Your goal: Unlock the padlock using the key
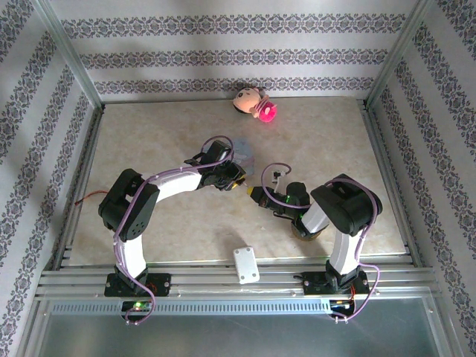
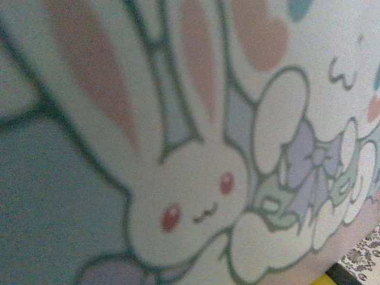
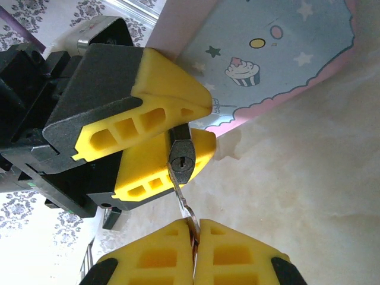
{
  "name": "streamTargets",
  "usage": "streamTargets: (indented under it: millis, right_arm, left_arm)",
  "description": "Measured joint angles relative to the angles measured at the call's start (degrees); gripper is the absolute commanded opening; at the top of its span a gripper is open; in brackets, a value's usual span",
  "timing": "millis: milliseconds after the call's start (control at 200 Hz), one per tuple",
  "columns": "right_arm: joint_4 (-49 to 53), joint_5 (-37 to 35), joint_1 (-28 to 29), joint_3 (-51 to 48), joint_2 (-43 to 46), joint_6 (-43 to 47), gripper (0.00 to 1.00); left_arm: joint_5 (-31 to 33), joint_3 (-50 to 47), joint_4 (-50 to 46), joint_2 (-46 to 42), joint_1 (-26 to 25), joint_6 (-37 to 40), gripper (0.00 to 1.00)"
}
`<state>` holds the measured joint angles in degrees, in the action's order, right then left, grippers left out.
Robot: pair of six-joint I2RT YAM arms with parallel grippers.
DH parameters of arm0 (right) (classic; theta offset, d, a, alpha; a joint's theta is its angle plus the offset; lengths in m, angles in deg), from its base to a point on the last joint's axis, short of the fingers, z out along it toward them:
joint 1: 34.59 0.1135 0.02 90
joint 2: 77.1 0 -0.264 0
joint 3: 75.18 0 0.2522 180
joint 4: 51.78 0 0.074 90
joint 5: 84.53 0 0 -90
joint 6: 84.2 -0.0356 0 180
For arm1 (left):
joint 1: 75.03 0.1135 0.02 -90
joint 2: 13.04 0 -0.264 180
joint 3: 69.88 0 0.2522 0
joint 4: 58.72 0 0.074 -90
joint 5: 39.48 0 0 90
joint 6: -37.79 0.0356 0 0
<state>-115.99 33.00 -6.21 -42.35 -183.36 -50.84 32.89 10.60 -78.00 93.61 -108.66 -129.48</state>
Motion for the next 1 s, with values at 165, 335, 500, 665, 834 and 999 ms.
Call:
streamTargets:
  millis: [165, 335, 500, 665, 834, 999]
  right_arm:
    - [0.57, 0.00, 0.00, -0.02, 0.04, 0.04, 0.00]
    - [1.09, 0.00, 0.00, 0.00, 0.02, 0.39, 0.00]
    - [1.57, -0.02, 0.02, 0.85, -0.02, 0.44, 0.00]
    - [1.86, -0.02, 0.02, 1.14, -0.02, 0.44, 0.00]
    - [1.88, -0.02, 0.02, 1.46, -0.37, 0.42, 0.00]
    - [1.79, -0.24, 0.02, 1.66, -1.29, 0.42, 0.00]
  left_arm:
    - [0.00, 0.00, 0.00, 0.00, 0.00, 0.00, 0.03]
    - [0.00, 0.00, 0.00, 0.00, 0.00, 0.00, 0.03]
    - [0.00, 0.02, 0.09, 0.00, 0.00, 0.00, 0.03]
    - [-0.13, 0.04, 0.44, 0.00, 0.07, 0.00, 0.03]
    - [-0.17, 0.04, 0.50, 0.00, 0.26, -0.02, 0.03]
    - [-0.37, 0.04, 0.48, 0.00, 0.33, -0.02, 0.03]
